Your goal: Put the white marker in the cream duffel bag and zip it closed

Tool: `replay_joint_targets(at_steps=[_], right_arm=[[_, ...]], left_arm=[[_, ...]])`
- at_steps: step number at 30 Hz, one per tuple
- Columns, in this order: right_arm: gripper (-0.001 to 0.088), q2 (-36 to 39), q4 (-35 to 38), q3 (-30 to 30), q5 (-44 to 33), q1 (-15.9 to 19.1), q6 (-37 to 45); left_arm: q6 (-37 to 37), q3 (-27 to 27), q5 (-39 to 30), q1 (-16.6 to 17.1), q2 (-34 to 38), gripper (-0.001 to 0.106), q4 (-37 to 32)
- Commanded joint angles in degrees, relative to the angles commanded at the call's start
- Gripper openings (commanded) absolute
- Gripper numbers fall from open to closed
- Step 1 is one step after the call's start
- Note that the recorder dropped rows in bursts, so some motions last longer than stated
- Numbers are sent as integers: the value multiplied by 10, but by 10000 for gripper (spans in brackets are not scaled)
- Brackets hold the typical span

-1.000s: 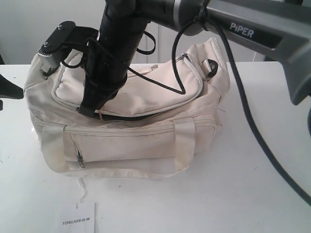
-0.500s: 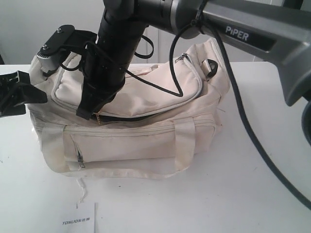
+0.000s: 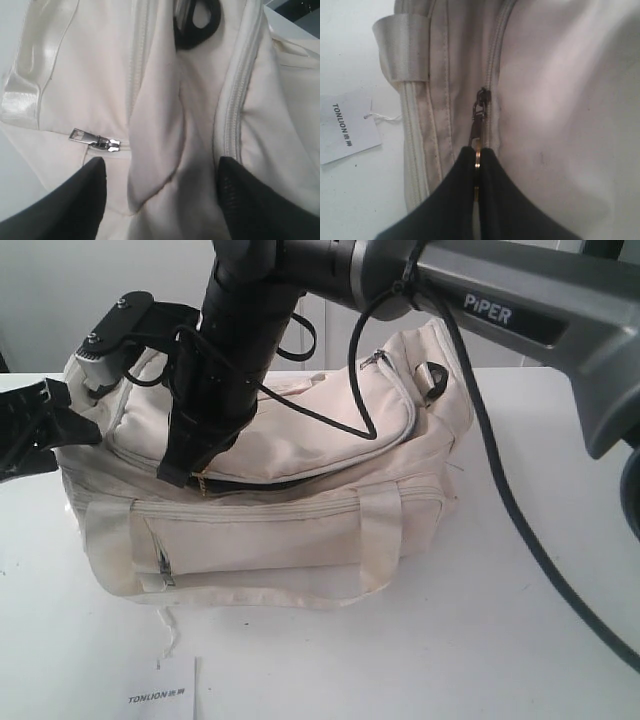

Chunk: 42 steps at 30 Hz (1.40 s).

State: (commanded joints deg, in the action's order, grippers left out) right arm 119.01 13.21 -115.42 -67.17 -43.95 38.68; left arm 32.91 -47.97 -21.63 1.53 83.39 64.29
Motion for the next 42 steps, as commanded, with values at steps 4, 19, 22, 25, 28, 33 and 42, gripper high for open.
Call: replay_joint_targets(at_steps=[4, 19, 22, 25, 28, 33, 42], right_arm=[[0, 0, 0, 0, -2, 0, 0], [0, 0, -6, 2, -28, 0, 1], [0, -1, -12, 2, -28, 0, 1], [0, -1, -15, 2, -28, 0, -1], [0, -1, -15, 2, -28, 0, -1], [0, -1, -24, 2, -28, 0, -4], [0, -3, -43, 2, -28, 0, -16]], left_arm=[[4, 0, 13, 0, 9, 597, 2], [19, -1, 30, 0, 9, 3, 10], [36, -1, 30, 0, 9, 3, 10], [41, -1, 31, 0, 9, 3, 13], [48, -1, 31, 0, 9, 3, 17], [55, -1, 31, 0, 9, 3, 19], [59, -1, 31, 0, 9, 3, 25]])
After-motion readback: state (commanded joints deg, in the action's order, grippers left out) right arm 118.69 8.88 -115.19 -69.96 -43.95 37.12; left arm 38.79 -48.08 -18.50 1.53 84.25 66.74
